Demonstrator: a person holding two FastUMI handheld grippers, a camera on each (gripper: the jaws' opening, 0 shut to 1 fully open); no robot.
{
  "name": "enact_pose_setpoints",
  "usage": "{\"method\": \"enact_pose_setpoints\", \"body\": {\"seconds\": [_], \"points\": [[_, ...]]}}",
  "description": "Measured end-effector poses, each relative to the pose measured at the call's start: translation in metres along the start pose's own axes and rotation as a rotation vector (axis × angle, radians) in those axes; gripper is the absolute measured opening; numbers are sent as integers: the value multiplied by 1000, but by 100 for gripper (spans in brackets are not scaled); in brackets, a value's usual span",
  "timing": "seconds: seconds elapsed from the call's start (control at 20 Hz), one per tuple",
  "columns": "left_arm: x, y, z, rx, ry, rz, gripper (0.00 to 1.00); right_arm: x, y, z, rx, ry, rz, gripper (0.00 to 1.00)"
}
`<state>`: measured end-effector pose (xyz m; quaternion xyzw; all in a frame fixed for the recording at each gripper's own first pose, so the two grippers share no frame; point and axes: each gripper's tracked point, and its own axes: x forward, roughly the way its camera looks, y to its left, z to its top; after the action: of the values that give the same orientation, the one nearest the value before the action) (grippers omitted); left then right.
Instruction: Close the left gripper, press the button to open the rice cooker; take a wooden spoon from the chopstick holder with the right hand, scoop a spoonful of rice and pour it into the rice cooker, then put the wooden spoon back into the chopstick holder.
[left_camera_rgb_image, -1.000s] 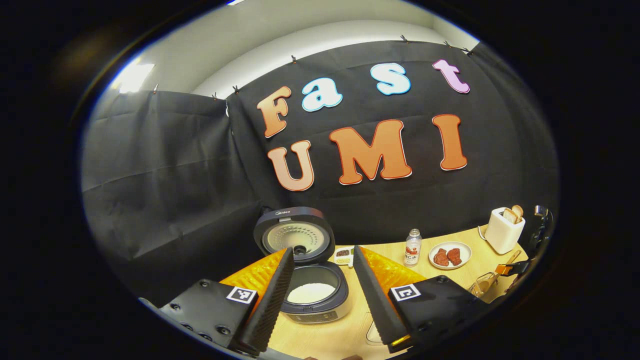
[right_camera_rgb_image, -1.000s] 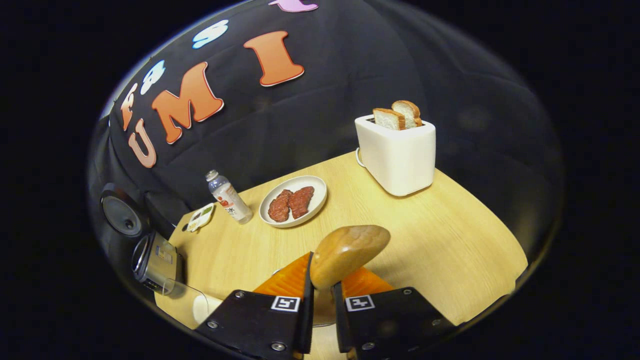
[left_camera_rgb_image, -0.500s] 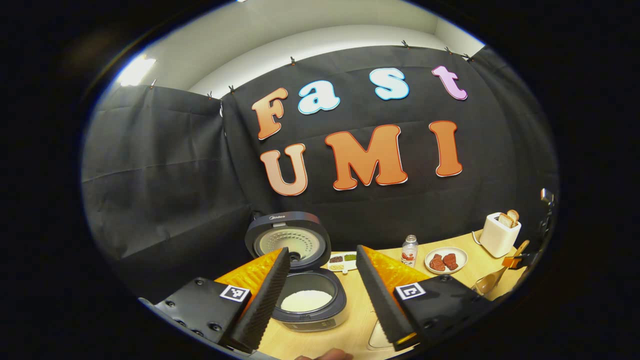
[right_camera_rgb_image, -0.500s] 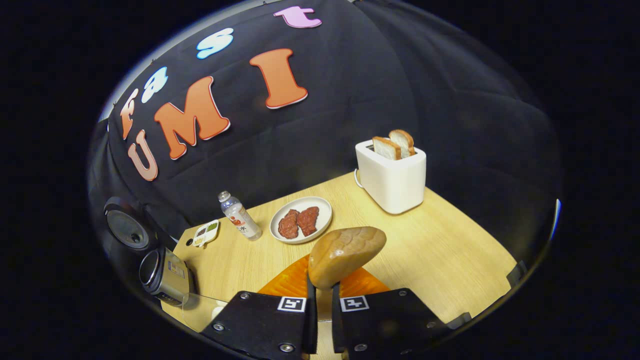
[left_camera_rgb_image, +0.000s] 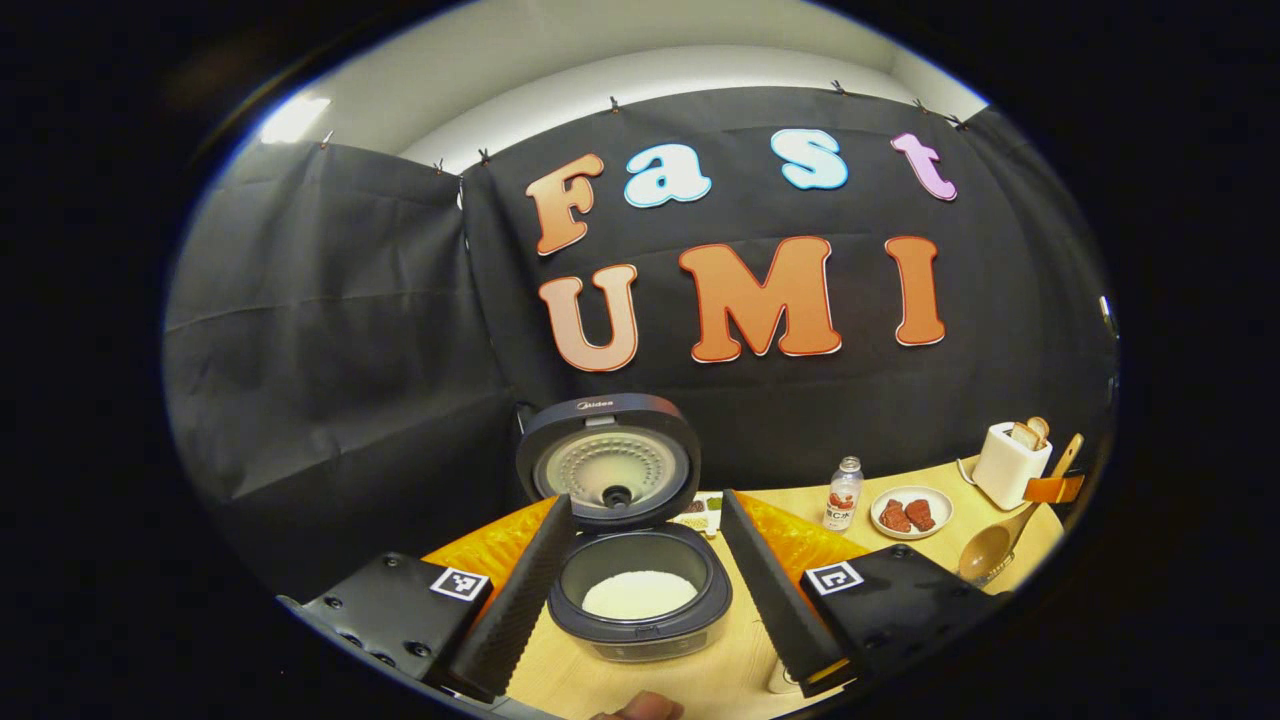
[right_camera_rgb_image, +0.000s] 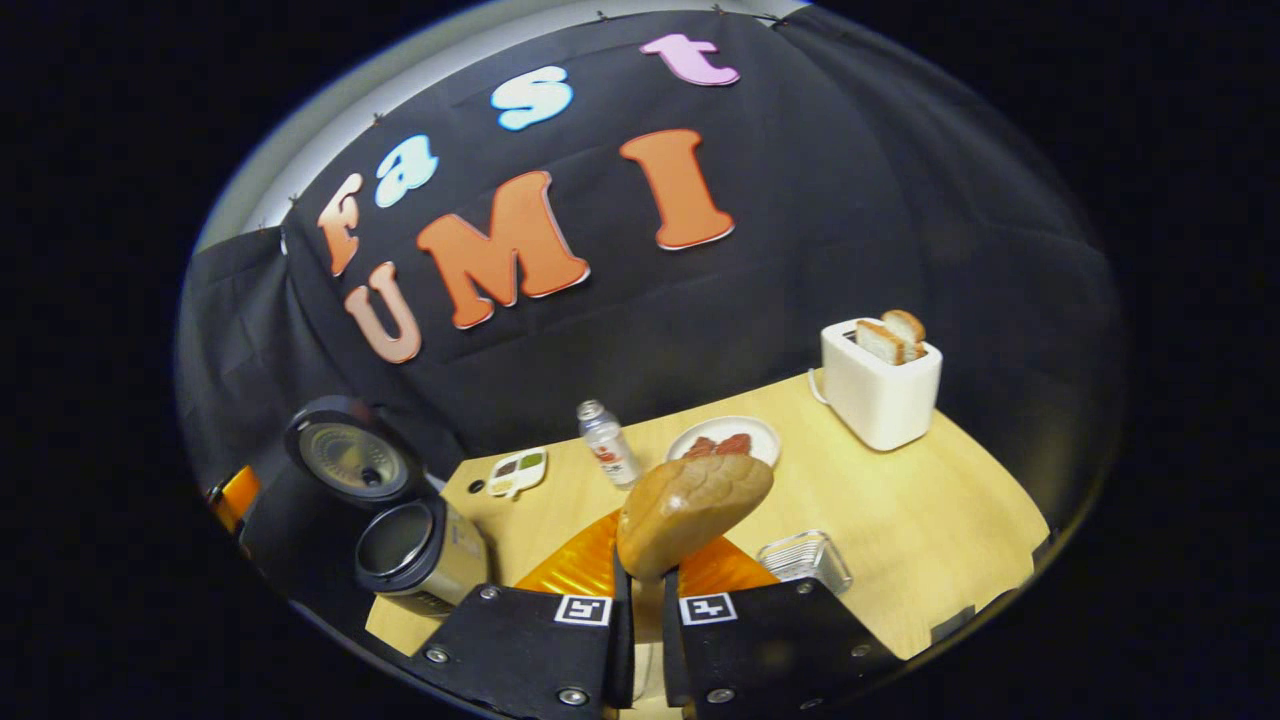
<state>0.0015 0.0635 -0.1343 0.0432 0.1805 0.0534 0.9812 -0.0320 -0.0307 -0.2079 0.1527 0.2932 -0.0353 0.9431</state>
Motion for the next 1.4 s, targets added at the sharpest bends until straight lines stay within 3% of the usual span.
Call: {"method": "enact_pose_setpoints", "body": {"seconds": [0.05, 0.2, 0.4, 0.55, 0.7, 0.8, 0.85, 0.9, 1.0, 1.15, 1.2, 1.3, 1.4], "points": [[-2, -2, -8, -4, 19, -22, 95, 2, 13, -11, -41, 25, 14, 11], [-5, 14, -14, 1, 31, -21, 100, 8, 42, -38, -133, 75, 49, 11], [-9, 33, -28, 7, 55, 12, 100, 20, 37, -68, -305, 98, -18, 11], [-13, 47, -34, 3, 68, 41, 95, 28, 36, -88, -423, 111, -33, 11], [-17, 63, -40, -9, 73, 78, 97, 39, 36, -108, -509, 125, -58, 7], [-19, 72, -42, -16, 79, 96, 100, 43, 37, -113, -559, 106, -82, 6], [-20, 75, -43, -15, 81, 104, 95, 44, 38, -115, -590, 93, -95, 6], [-20, 81, -44, -13, 82, 113, 99, 44, 41, -118, -622, 81, -98, 6], [-21, 88, -47, -8, 86, 123, 95, 47, 43, -129, -679, 58, -106, 5], [-18, 92, -49, -11, 96, 121, 99, 55, 45, -144, -745, 24, -131, 5], [-18, 94, -47, -9, 95, 119, 95, 56, 51, -150, -772, 21, -134, 6], [-15, 95, -46, 0, 90, 116, 100, 57, 60, -160, -806, 9, -127, 6], [-12, 96, -47, 4, 92, 111, 95, 59, 69, -174, -802, 22, -106, 6]]}}
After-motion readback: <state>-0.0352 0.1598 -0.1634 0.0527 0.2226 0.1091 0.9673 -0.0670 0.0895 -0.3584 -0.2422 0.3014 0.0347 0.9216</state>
